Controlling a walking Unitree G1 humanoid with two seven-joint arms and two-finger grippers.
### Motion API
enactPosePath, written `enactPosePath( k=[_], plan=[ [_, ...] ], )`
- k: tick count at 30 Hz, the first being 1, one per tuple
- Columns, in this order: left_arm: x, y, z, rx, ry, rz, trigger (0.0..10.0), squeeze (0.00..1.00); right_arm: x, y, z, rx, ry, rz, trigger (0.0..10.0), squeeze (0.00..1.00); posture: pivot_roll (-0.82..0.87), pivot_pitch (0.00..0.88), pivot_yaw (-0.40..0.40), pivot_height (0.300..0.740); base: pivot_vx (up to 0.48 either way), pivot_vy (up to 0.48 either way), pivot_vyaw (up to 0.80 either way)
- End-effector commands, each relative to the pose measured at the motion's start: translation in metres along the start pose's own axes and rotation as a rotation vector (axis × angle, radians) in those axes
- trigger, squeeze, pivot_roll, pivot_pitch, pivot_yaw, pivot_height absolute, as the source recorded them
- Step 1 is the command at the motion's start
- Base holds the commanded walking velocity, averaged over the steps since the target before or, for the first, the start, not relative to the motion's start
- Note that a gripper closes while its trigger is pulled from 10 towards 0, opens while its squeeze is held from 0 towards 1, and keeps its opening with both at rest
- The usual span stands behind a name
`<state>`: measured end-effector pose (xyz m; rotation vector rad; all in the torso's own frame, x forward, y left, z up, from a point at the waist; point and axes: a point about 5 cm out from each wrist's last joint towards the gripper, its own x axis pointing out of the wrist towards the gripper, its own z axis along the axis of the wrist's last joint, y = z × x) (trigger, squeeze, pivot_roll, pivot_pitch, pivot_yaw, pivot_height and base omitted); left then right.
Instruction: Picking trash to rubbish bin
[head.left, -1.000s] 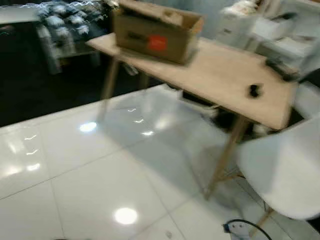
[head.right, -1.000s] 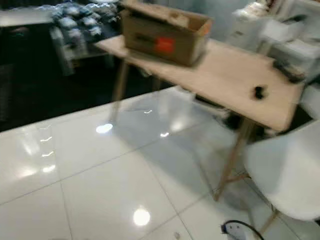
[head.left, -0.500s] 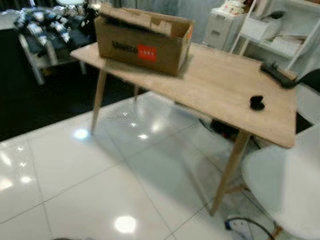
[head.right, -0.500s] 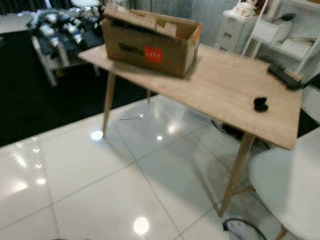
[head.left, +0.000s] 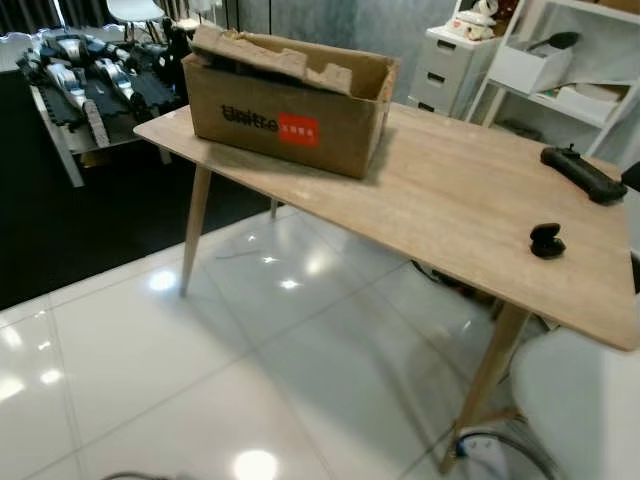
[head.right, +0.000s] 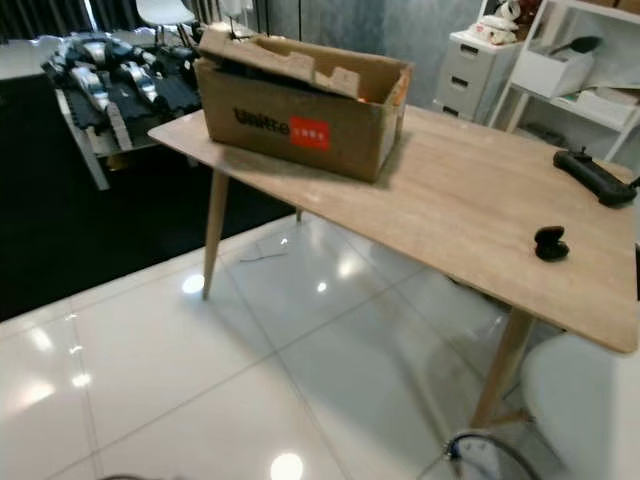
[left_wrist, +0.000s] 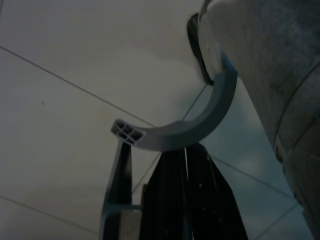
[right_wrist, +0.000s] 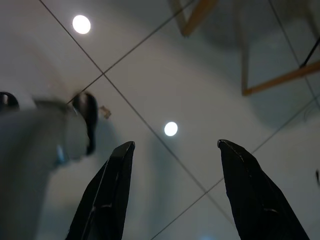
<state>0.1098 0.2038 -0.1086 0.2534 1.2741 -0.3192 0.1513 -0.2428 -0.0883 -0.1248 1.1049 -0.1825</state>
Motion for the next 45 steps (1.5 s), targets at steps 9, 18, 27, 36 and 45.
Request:
enactPosePath(
  k=[9, 18, 27, 36, 45],
  plan=[
    [0.002, -0.010, 0.007, -0.004, -0.029, -0.027, 10.0, 0.00, -0.001, -0.006, -0.008, 0.020, 0.028, -0.018, 10.0, 0.00, 0.03, 0.078, -0.042, 0.740, 0.327, 0.000, 0.00],
    [0.002, -0.008, 0.010, 0.002, -0.035, -0.021, 10.0, 0.00, -0.001, -0.006, -0.007, 0.017, 0.022, -0.017, 10.0, 0.00, 0.02, 0.077, -0.038, 0.740, 0.313, 0.000, -0.57],
    [0.002, -0.007, 0.010, 0.001, -0.035, -0.020, 10.0, 0.00, -0.001, -0.004, -0.006, 0.013, 0.018, -0.010, 10.0, 0.00, 0.03, 0.077, -0.036, 0.740, 0.305, 0.000, 0.00],
    [0.002, -0.006, 0.011, -0.001, -0.040, -0.016, 10.0, 0.00, -0.001, -0.002, -0.006, 0.010, 0.014, 0.011, 10.0, 0.00, 0.03, 0.080, -0.037, 0.740, 0.298, 0.000, 0.00],
    [0.001, 0.001, 0.012, -0.063, -0.055, 0.023, 10.0, 0.00, -0.001, -0.003, -0.010, 0.009, 0.024, 0.012, 10.0, 0.00, 0.03, 0.081, -0.038, 0.740, 0.092, 0.000, 0.00]
  ],
)
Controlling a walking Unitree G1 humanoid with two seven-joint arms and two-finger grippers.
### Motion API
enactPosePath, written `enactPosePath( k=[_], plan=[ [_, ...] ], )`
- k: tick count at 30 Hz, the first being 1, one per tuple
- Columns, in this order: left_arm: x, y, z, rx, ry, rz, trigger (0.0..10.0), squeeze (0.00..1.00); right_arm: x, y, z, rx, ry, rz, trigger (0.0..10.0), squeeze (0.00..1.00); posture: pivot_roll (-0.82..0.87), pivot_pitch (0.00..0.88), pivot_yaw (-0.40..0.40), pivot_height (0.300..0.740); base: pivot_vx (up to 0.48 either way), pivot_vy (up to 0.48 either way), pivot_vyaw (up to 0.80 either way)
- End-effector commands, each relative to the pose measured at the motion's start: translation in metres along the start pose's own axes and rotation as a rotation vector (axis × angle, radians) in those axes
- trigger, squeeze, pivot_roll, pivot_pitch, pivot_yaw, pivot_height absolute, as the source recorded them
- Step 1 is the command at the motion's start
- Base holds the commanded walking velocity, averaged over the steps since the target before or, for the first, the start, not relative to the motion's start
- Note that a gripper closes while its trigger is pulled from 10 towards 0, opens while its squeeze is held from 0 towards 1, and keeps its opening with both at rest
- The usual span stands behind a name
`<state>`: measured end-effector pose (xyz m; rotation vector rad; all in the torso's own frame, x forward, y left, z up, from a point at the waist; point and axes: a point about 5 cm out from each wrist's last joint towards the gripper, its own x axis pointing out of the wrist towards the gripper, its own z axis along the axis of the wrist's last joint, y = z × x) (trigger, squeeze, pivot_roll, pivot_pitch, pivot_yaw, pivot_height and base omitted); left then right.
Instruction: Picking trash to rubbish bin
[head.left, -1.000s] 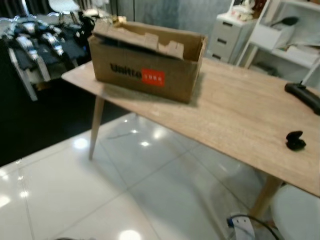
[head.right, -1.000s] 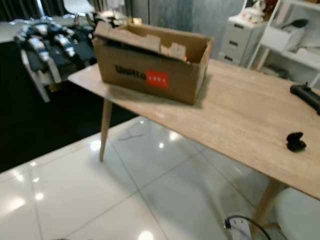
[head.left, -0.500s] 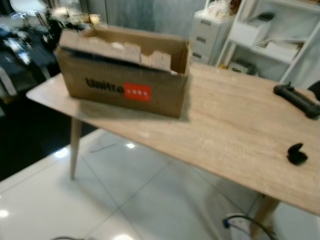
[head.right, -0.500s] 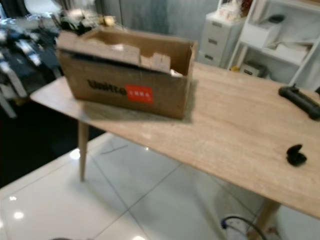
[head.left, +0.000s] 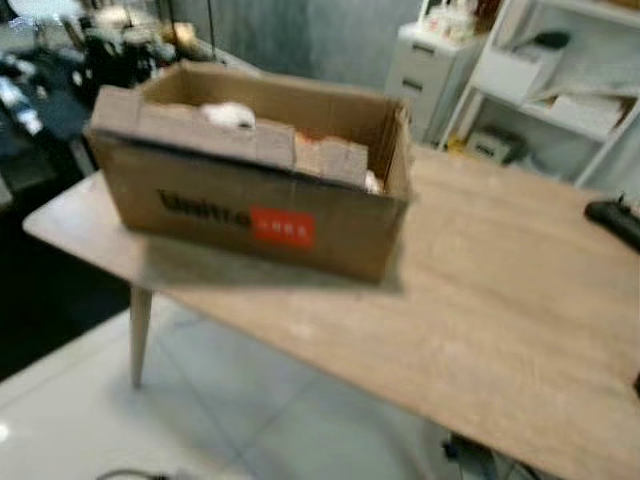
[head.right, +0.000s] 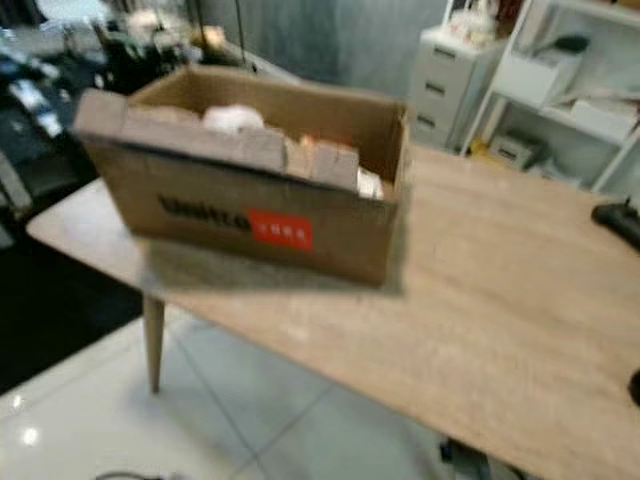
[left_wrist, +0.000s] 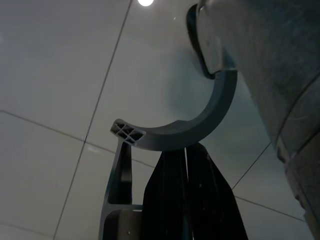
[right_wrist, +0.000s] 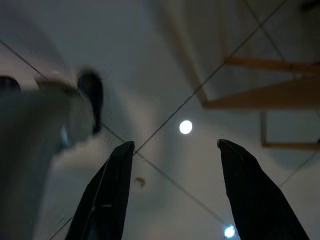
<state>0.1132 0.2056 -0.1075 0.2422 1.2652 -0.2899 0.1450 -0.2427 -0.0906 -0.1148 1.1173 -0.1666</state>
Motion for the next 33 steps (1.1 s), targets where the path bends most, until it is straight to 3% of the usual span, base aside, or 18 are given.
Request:
enactPosePath(
  k=[1, 6, 10, 14, 18, 20, 21, 25, 28, 29, 32, 33],
  plan=[
    [0.000, 0.005, 0.012, -0.096, -0.063, 0.051, 10.0, 0.00, 0.000, -0.002, -0.004, 0.008, 0.016, -0.005, 10.0, 0.00, 0.03, 0.081, -0.038, 0.740, 0.000, 0.000, 0.00],
    [-0.004, 0.023, 0.018, -0.209, -0.108, 0.141, 10.0, 0.00, -0.001, -0.002, -0.006, 0.006, 0.020, -0.004, 10.0, 0.00, 0.03, 0.081, -0.038, 0.740, 0.000, 0.000, 0.00],
    [-0.018, 0.065, 0.034, -0.375, -0.219, 0.326, 10.0, 0.00, -0.001, -0.003, -0.007, 0.006, 0.024, -0.006, 10.0, 0.00, 0.03, 0.077, -0.040, 0.740, 0.000, 0.000, 0.00],
    [-0.044, 0.116, 0.047, -0.529, -0.352, 0.552, 10.0, 0.00, -0.001, -0.004, -0.008, 0.003, 0.029, -0.008, 10.0, 0.00, 0.03, 0.075, -0.041, 0.740, 0.000, 0.000, 0.00],
    [-0.055, 0.133, 0.050, -0.583, -0.400, 0.623, 10.0, 0.00, -0.001, -0.004, -0.009, 0.002, 0.030, -0.008, 10.0, 0.00, 0.03, 0.075, -0.042, 0.740, 0.000, 0.000, 0.00],
    [-0.074, 0.159, 0.056, -0.669, -0.490, 0.740, 10.0, 0.00, -0.001, -0.005, -0.009, 0.002, 0.030, -0.008, 10.0, 0.00, 0.03, 0.078, -0.043, 0.740, 0.000, 0.000, 0.00],
    [-0.074, 0.159, 0.056, -0.669, -0.490, 0.740, 10.0, 0.00, -0.001, -0.005, -0.009, 0.002, 0.030, -0.008, 10.0, 0.00, 0.03, 0.078, -0.043, 0.740, 0.000, 0.000, 0.00],
    [-0.107, 0.193, 0.060, -0.724, -0.546, 0.987, 10.0, 0.00, -0.001, -0.005, -0.008, 0.002, 0.028, -0.007, 10.0, 0.00, 0.03, 0.084, -0.042, 0.740, 0.000, 0.000, 0.00],
    [-0.117, 0.202, 0.061, -0.769, -0.574, 1.066, 10.0, 0.00, -0.001, -0.004, -0.007, 0.005, 0.026, -0.007, 10.0, 0.00, 0.03, 0.084, -0.042, 0.740, 0.000, 0.000, 0.00],
    [-0.127, 0.209, 0.064, -0.823, -0.624, 1.116, 10.0, 0.00, -0.001, -0.004, -0.007, 0.008, 0.025, -0.007, 10.0, 0.00, 0.03, 0.086, -0.042, 0.740, 0.000, 0.000, 0.00],
    [-0.138, 0.217, 0.069, -0.857, -0.680, 1.174, 10.0, 0.00, -0.001, -0.004, -0.007, 0.011, 0.023, -0.007, 10.0, 0.00, 0.03, 0.085, -0.041, 0.740, 0.000, 0.000, 0.00],
    [-0.152, 0.226, 0.080, -0.916, -0.783, 1.199, 10.0, 0.00, -0.001, -0.004, -0.006, 0.016, 0.022, -0.007, 10.0, 0.00, 0.02, 0.086, -0.042, 0.740, 0.000, 0.000, 0.00]
  ],
)
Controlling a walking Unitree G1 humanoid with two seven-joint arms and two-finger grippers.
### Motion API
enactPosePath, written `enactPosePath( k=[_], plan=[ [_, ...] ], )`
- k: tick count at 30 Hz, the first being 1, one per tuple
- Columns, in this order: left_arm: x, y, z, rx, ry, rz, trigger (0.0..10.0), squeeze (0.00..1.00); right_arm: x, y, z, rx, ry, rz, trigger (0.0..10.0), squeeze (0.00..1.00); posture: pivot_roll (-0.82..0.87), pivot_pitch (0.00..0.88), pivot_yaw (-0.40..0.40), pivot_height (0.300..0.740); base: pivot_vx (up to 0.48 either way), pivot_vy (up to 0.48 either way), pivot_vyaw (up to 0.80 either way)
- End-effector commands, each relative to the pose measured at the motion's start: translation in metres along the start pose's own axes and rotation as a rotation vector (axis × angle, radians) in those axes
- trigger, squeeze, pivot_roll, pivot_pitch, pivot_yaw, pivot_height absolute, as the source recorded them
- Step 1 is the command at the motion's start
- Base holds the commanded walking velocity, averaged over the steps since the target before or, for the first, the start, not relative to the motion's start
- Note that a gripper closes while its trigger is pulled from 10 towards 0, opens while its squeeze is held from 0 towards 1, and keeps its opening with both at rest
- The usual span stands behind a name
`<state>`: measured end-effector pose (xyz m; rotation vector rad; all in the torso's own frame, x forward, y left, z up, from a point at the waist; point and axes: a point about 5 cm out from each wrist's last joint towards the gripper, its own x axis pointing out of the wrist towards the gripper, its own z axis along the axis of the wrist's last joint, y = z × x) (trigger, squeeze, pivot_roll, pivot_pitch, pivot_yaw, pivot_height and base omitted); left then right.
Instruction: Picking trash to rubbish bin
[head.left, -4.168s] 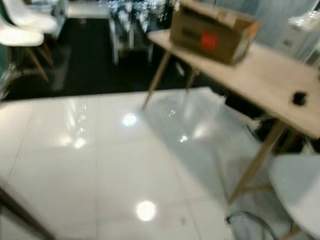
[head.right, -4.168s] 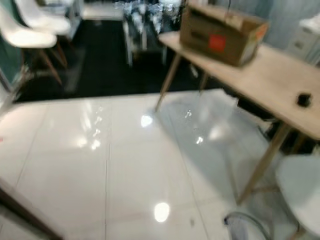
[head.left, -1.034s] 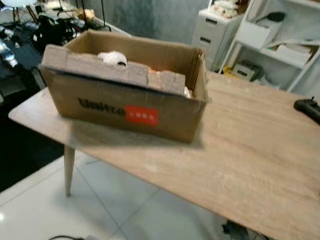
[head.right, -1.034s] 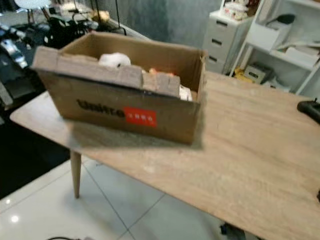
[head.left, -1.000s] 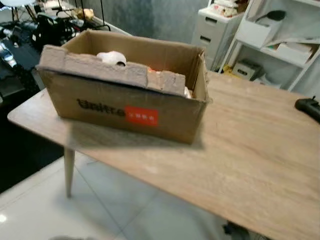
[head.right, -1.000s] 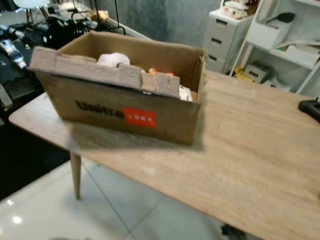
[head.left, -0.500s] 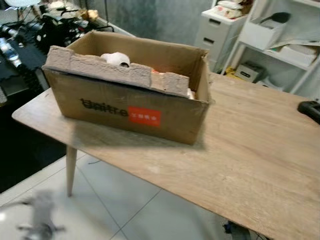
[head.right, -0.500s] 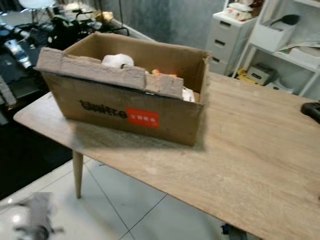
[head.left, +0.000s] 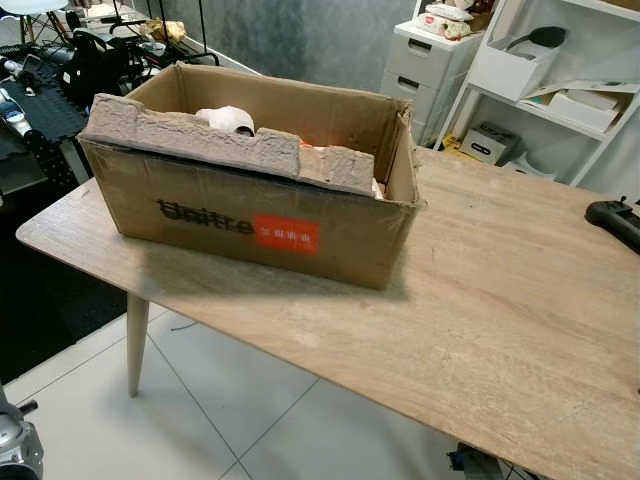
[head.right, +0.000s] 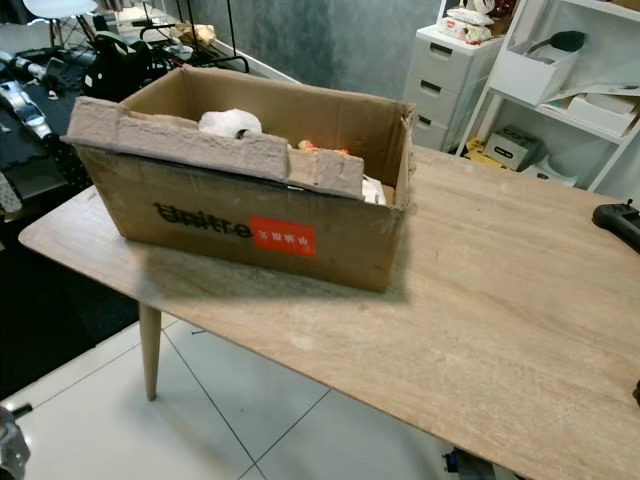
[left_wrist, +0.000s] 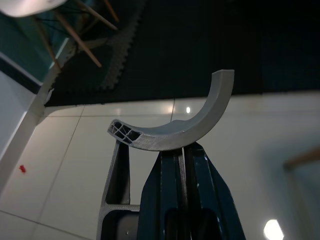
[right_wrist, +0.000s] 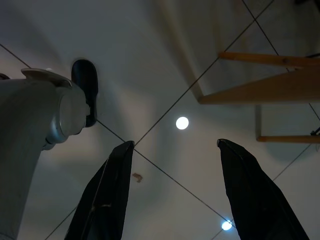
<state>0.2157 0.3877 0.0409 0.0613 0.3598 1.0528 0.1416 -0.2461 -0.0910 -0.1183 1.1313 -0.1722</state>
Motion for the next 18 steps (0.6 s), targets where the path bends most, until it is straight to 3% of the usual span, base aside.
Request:
enactPosePath(
  k=[1, 4, 6, 7, 9, 10, 14, 17, 18],
  plan=[
    [0.011, 0.008, 0.034, -0.135, -0.111, 0.056, 10.0, 0.00, 0.000, -0.001, -0.003, 0.019, 0.007, -0.001, 10.0, 0.00, 0.02, 0.086, -0.042, 0.740, 0.000, 0.000, 0.00],
    [0.013, -0.001, 0.060, -0.298, -0.181, -0.024, 10.0, 0.00, 0.000, -0.001, -0.003, 0.024, 0.004, 0.000, 10.0, 0.00, 0.02, 0.086, -0.043, 0.740, 0.000, 0.000, 0.00],
    [0.013, -0.013, 0.090, -0.383, -0.285, -0.135, 10.0, 0.00, 0.000, -0.001, -0.002, 0.028, 0.002, 0.002, 10.0, 0.00, 0.03, 0.086, -0.044, 0.740, 0.000, 0.000, 0.00],
    [0.013, -0.013, 0.090, -0.383, -0.285, -0.135, 10.0, 0.00, 0.000, -0.001, -0.002, 0.028, 0.002, 0.002, 10.0, 0.00, 0.03, 0.086, -0.044, 0.740, 0.000, 0.000, 0.00],
    [0.009, -0.025, 0.123, -0.417, -0.405, -0.222, 10.0, 0.00, 0.000, 0.000, -0.001, 0.029, -0.001, 0.004, 10.0, 0.00, 0.03, 0.086, -0.044, 0.740, 0.000, 0.000, 0.00],
    [0.009, -0.025, 0.123, -0.417, -0.405, -0.222, 10.0, 0.00, 0.000, 0.000, -0.001, 0.029, -0.001, 0.004, 10.0, 0.00, 0.03, 0.086, -0.044, 0.740, 0.000, 0.000, 0.00],
    [0.001, -0.037, 0.166, -0.526, -0.540, -0.320, 10.0, 0.00, 0.000, 0.001, 0.000, 0.032, -0.005, 0.010, 10.0, 0.00, 0.02, 0.083, -0.043, 0.740, 0.000, 0.000, 0.00],
    [-0.011, -0.050, 0.205, -0.623, -0.645, -0.470, 10.0, 0.00, 0.000, 0.003, 0.002, 0.037, -0.009, 0.013, 10.0, 0.00, 0.02, 0.078, -0.040, 0.740, 0.000, 0.000, 0.00],
    [-0.011, -0.050, 0.205, -0.623, -0.645, -0.470, 10.0, 0.00, 0.000, 0.003, 0.002, 0.037, -0.009, 0.013, 10.0, 0.00, 0.02, 0.078, -0.040, 0.740, 0.000, 0.000, 0.00]
  ],
)
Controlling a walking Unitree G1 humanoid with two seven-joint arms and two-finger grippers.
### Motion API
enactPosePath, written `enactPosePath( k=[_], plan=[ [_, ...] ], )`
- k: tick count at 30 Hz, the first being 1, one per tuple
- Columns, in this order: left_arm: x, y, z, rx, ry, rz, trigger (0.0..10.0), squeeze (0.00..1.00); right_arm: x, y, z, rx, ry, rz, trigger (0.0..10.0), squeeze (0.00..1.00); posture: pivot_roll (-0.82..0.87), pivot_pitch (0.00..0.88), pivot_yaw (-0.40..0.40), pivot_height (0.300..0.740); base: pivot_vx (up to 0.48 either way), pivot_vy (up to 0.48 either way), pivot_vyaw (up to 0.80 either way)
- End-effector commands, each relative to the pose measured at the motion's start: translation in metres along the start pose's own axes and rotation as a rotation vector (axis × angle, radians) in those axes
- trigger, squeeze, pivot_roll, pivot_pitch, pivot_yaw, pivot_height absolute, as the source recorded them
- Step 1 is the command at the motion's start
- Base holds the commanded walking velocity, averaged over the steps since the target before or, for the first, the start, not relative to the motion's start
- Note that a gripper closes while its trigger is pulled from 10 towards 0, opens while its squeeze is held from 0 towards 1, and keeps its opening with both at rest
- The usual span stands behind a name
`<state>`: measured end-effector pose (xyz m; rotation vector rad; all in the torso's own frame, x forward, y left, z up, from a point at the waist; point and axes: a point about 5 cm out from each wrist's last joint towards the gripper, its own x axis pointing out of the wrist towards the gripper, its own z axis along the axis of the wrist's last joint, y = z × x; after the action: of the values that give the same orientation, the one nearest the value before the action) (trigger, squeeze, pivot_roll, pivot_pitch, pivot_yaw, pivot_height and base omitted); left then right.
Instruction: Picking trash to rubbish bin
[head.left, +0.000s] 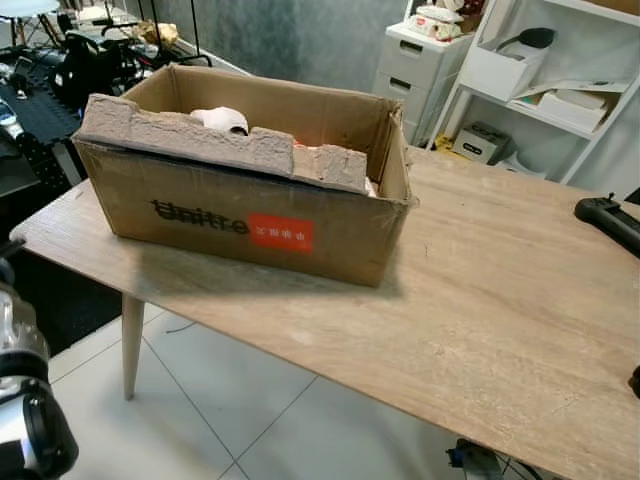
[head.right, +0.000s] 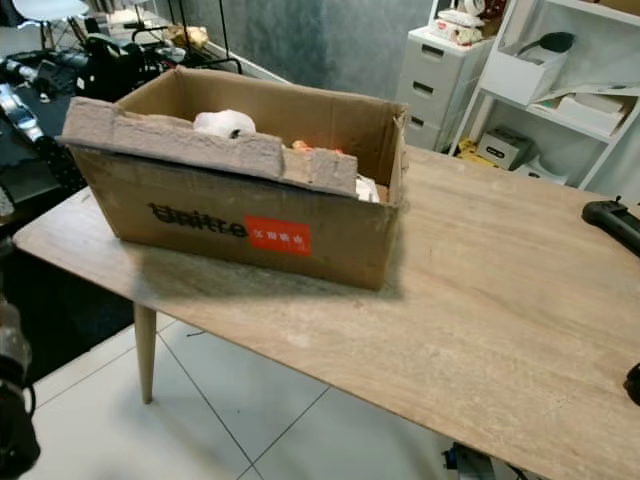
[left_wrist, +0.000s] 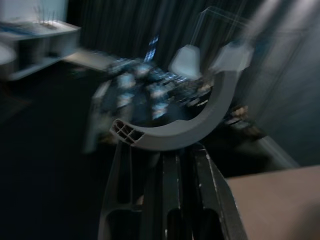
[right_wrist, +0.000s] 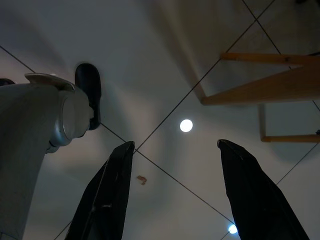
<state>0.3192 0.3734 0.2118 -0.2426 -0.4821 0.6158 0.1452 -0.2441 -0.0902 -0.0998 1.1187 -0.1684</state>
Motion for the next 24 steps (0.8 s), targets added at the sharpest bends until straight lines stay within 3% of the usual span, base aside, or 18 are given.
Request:
enactPosePath(
  k=[1, 3, 5, 8, 9, 10, 12, 17, 18, 24],
  plan=[
    [0.011, -0.012, 0.018, -0.043, -0.061, -0.087, 10.0, 0.00, 0.000, 0.001, -0.002, 0.023, 0.002, 0.001, 10.0, 0.00, 0.02, 0.078, -0.040, 0.740, 0.000, 0.000, 0.00],
    [0.015, -0.039, 0.025, -0.124, -0.086, -0.237, 10.0, 0.00, 0.000, 0.001, -0.002, 0.025, 0.001, 0.003, 10.0, 0.00, 0.02, 0.078, -0.040, 0.740, 0.000, 0.000, 0.00],
    [0.016, -0.048, 0.027, -0.148, -0.094, -0.285, 10.0, 0.00, 0.000, 0.001, -0.002, 0.026, 0.001, 0.003, 10.0, 0.00, 0.02, 0.078, -0.040, 0.740, 0.000, 0.000, 0.00],
    [0.010, -0.103, 0.034, -0.171, -0.123, -0.555, 10.0, 0.00, 0.000, 0.000, -0.002, 0.027, 0.001, 0.002, 10.0, 0.00, 0.02, 0.075, -0.041, 0.740, 0.000, 0.000, 0.00],
    [0.010, -0.103, 0.034, -0.171, -0.123, -0.555, 10.0, 0.00, 0.000, 0.000, -0.002, 0.027, 0.001, 0.002, 10.0, 0.00, 0.02, 0.075, -0.041, 0.740, 0.000, 0.000, 0.00],
    [0.006, -0.124, 0.037, -0.196, -0.132, -0.643, 10.0, 0.00, 0.000, 0.000, -0.001, 0.028, 0.000, 0.001, 10.0, 0.00, 0.02, 0.075, -0.040, 0.740, 0.000, 0.000, 0.00],
    [0.002, -0.143, 0.042, -0.243, -0.149, -0.719, 10.0, 0.00, 0.000, 0.000, -0.001, 0.029, -0.001, 0.001, 10.0, 0.00, 0.01, 0.076, -0.041, 0.740, 0.000, 0.000, 0.00],
    [0.000, -0.164, 0.056, -0.259, -0.208, -0.789, 10.0, 0.00, 0.000, 0.000, -0.001, 0.031, -0.001, 0.001, 10.0, 0.00, 0.01, 0.075, -0.039, 0.740, 0.000, 0.000, 0.00],
    [0.003, -0.172, 0.074, -0.243, -0.275, -0.813, 10.0, 0.00, 0.000, 0.000, -0.001, 0.032, -0.001, 0.002, 10.0, 0.00, 0.01, 0.075, -0.039, 0.740, 0.000, 0.000, 0.00],
    [0.007, -0.179, 0.090, -0.221, -0.329, -0.824, 10.0, 0.00, 0.000, 0.000, -0.001, 0.034, 0.000, 0.003, 10.0, 0.00, 0.01, 0.077, -0.038, 0.740, 0.000, 0.000, 0.00]
  ],
)
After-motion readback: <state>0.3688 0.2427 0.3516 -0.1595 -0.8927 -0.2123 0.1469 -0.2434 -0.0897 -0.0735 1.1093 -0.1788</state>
